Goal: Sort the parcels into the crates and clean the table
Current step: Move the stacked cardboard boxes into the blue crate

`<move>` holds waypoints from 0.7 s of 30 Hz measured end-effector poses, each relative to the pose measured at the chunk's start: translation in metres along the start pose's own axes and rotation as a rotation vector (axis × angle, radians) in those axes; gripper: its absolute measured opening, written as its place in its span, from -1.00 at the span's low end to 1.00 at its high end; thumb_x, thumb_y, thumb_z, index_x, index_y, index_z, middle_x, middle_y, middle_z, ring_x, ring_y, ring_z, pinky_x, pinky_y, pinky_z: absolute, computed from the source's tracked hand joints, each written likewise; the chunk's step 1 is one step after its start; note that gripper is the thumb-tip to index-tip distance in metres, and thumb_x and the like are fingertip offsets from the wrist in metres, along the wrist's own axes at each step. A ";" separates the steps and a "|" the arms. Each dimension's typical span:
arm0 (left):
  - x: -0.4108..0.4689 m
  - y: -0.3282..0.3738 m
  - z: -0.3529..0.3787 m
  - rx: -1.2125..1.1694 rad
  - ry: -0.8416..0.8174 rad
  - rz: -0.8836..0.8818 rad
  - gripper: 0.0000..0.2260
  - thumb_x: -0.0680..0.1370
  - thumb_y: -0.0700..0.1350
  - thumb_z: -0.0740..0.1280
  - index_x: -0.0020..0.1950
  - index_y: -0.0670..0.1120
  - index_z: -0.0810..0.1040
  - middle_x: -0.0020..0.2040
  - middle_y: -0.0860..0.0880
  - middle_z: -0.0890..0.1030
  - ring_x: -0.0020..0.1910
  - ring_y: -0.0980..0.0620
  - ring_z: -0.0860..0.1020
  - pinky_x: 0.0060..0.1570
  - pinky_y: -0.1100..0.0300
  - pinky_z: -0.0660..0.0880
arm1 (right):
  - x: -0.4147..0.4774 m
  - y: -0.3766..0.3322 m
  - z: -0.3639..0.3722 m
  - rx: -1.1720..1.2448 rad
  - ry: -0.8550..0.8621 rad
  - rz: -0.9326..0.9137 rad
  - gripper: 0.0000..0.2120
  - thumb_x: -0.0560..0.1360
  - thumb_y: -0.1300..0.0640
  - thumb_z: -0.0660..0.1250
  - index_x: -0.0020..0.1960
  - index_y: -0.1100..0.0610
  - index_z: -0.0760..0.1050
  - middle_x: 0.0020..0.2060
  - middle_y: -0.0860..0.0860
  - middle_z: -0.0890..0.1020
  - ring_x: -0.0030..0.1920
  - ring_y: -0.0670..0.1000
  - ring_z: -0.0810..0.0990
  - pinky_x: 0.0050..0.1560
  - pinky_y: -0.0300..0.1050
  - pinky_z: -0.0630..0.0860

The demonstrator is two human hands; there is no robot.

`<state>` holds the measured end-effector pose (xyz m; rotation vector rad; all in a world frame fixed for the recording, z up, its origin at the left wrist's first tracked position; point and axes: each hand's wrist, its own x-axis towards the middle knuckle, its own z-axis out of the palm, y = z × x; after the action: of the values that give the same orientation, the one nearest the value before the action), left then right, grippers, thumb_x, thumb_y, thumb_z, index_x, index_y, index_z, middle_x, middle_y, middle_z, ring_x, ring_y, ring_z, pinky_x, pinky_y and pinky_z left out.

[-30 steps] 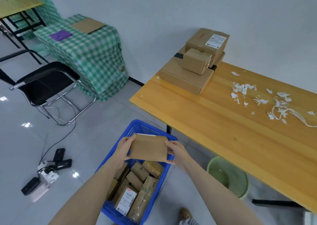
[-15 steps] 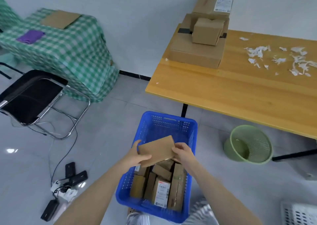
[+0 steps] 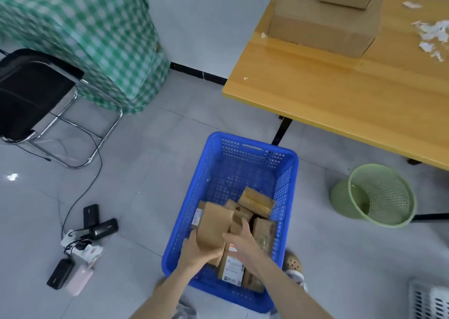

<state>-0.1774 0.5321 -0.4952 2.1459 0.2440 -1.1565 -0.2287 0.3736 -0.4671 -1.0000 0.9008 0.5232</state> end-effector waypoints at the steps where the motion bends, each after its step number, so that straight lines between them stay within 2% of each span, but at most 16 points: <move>1: 0.017 -0.012 0.005 -0.048 -0.022 -0.028 -0.12 -0.03 0.23 0.63 0.21 0.00 0.42 0.06 0.00 0.61 0.04 0.01 0.61 0.01 0.03 0.59 | 0.009 0.010 0.006 0.006 0.005 0.019 -0.46 0.54 0.24 0.29 0.41 -0.01 0.14 0.28 0.03 0.46 0.14 0.01 0.52 0.10 -0.02 0.53; 3: 0.049 -0.033 0.013 -0.104 -0.085 -0.049 -0.22 0.04 0.18 0.61 0.18 -0.01 0.46 0.00 0.00 0.65 -0.05 0.04 0.65 -0.05 0.07 0.61 | 0.036 0.033 0.014 -0.015 0.035 0.073 -0.49 0.50 0.22 0.30 0.40 0.06 0.22 0.17 0.00 0.52 0.08 -0.01 0.54 0.07 -0.08 0.52; 5: 0.093 -0.065 0.023 -0.101 -0.120 -0.062 -0.31 0.14 0.31 0.54 0.18 0.08 0.47 0.04 0.04 0.65 -0.03 0.09 0.64 -0.01 0.05 0.61 | 0.069 0.060 0.022 -0.024 0.073 0.081 -0.32 0.41 0.20 0.33 0.47 0.00 0.16 0.25 0.02 0.50 0.13 0.00 0.55 0.08 -0.12 0.54; 6: 0.113 -0.085 0.029 -0.092 -0.124 -0.060 -0.37 0.21 0.30 0.50 0.20 0.11 0.46 0.09 0.04 0.63 0.02 0.08 0.62 0.05 0.01 0.58 | 0.084 0.076 0.024 -0.033 0.082 0.071 -0.29 0.42 0.20 0.31 0.49 -0.02 0.12 0.30 0.03 0.47 0.16 0.00 0.53 0.11 -0.11 0.54; 8: 0.127 -0.101 0.034 -0.036 -0.130 -0.086 -0.52 0.39 0.13 0.39 0.26 0.08 0.37 0.19 0.00 0.55 0.12 0.03 0.55 0.15 -0.06 0.52 | 0.103 0.106 0.029 -0.061 0.109 0.059 -0.36 0.48 0.21 0.23 0.50 -0.05 0.09 0.31 0.01 0.45 0.19 0.01 0.52 0.18 -0.02 0.52; 10: 0.112 -0.081 0.030 0.024 -0.138 -0.121 -0.60 0.55 -0.06 0.25 0.36 0.01 0.23 0.30 -0.05 0.43 0.22 -0.03 0.46 0.25 -0.05 0.44 | 0.120 0.130 0.033 -0.060 0.154 0.056 -0.30 0.44 0.20 0.17 0.50 -0.11 -0.01 0.35 0.02 0.40 0.23 0.04 0.48 0.22 -0.03 0.48; 12: 0.119 -0.083 0.034 0.142 -0.157 -0.145 -0.57 0.63 -0.09 0.13 0.47 -0.04 0.08 0.38 -0.08 0.31 0.30 -0.06 0.38 0.30 0.07 0.37 | 0.131 0.142 0.036 -0.024 0.195 0.073 -0.32 0.49 0.32 0.10 0.48 -0.11 -0.06 0.27 0.03 0.44 0.26 0.13 0.48 0.14 -0.05 0.47; 13: 0.127 -0.087 0.038 0.192 -0.156 -0.161 -0.54 0.65 -0.08 0.09 0.50 -0.05 0.01 0.41 -0.09 0.25 0.34 -0.06 0.34 0.30 0.12 0.34 | 0.137 0.143 0.037 -0.017 0.219 0.120 -0.33 0.53 0.37 0.07 0.48 -0.12 -0.07 0.17 0.02 0.46 0.20 0.16 0.51 0.06 -0.03 0.49; 15: 0.141 -0.096 0.047 0.241 -0.146 -0.171 -0.51 0.65 -0.08 0.07 0.53 -0.07 -0.05 0.46 -0.11 0.16 0.37 -0.05 0.31 0.33 0.13 0.32 | 0.151 0.148 0.034 -0.030 0.237 0.189 -0.33 0.56 0.37 0.07 0.53 -0.06 -0.10 0.07 -0.01 0.44 0.03 0.07 0.53 -0.01 -0.01 0.52; 17: 0.157 -0.110 0.056 0.301 -0.145 -0.166 -0.51 0.65 -0.11 0.08 0.52 -0.11 -0.05 0.47 -0.13 0.10 0.37 -0.04 0.30 0.28 0.20 0.31 | 0.170 0.162 0.034 -0.077 0.239 0.208 -0.33 0.56 0.31 0.12 0.53 -0.07 -0.09 0.12 -0.01 0.44 0.05 0.03 0.51 0.04 -0.02 0.53; 19: 0.167 -0.116 0.061 0.337 -0.135 -0.178 -0.52 0.65 -0.12 0.11 0.50 -0.15 0.00 0.45 -0.13 0.16 0.36 -0.02 0.31 0.25 0.22 0.32 | 0.186 0.178 0.032 -0.092 0.229 0.200 -0.34 0.55 0.24 0.18 0.52 -0.08 -0.05 0.26 0.04 0.41 0.15 0.05 0.48 0.11 -0.05 0.52; 21: 0.182 -0.128 0.068 0.354 -0.145 -0.183 -0.53 0.64 -0.11 0.13 0.49 -0.18 0.03 0.42 -0.13 0.23 0.36 -0.02 0.33 0.26 0.20 0.33 | 0.204 0.193 0.032 -0.079 0.249 0.214 -0.34 0.54 0.24 0.21 0.52 -0.02 -0.02 0.25 0.05 0.41 0.16 0.04 0.47 0.14 -0.11 0.50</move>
<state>-0.1744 0.5579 -0.7263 2.3650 0.1834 -1.5509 -0.2469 0.4879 -0.7247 -1.0617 1.2263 0.6263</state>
